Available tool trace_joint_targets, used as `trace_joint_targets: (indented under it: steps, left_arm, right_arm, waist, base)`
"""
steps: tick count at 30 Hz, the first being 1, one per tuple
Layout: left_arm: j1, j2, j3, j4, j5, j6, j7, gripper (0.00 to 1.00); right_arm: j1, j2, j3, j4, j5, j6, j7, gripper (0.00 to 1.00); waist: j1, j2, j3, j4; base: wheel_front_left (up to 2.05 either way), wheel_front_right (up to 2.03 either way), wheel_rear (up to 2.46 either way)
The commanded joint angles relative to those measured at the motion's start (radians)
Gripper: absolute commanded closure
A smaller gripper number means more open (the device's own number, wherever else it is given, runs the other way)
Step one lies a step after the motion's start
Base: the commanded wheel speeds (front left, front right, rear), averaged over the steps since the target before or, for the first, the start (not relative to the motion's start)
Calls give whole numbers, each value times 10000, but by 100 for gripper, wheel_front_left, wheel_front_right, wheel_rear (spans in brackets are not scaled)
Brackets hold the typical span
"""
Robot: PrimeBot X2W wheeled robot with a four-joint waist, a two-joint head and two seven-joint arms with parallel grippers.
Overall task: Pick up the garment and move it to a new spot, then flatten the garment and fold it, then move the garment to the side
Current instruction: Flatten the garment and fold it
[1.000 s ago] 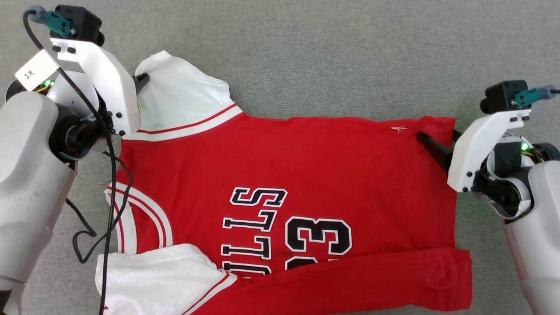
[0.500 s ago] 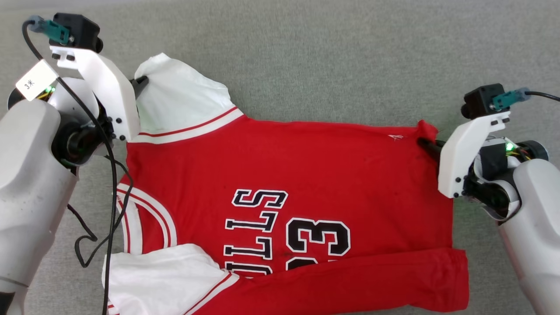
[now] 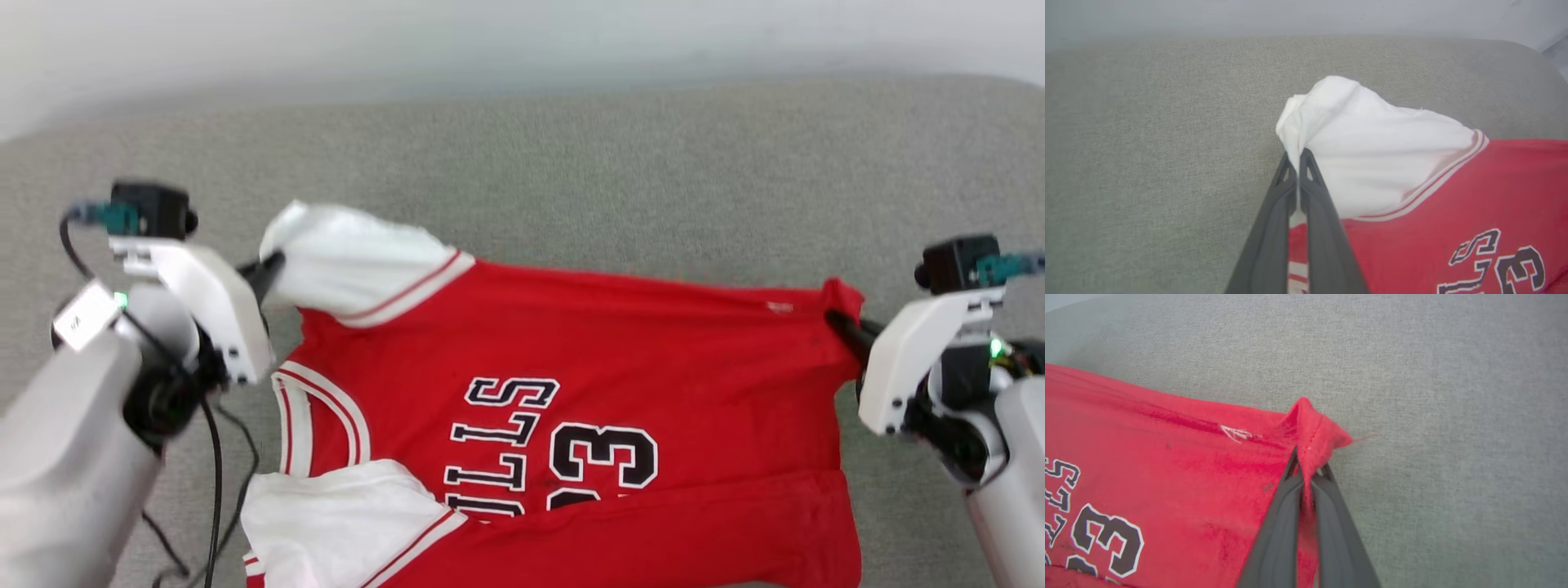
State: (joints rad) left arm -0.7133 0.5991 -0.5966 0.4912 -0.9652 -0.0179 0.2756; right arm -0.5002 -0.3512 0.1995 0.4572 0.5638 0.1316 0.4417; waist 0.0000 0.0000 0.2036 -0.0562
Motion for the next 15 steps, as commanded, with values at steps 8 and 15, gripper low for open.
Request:
trace_joint_targets:
  steps: [8,15]
  left_arm:
    - [2934,267,383,-1421,-587,868,-1041,100]
    - [5233,97,388,-2441,-1105,1500,-1598,100]
  right_arm:
    - [1863,112,-395,-461,-198,-20,-561,100]
    - [3145,507,-803,-574,-258,-18,-1056,100]
  waist:
    - [0,0,-981,326]
    - [0,0,-1371,403]
  base:
    - [0,0,0]
    - [0,0,0]
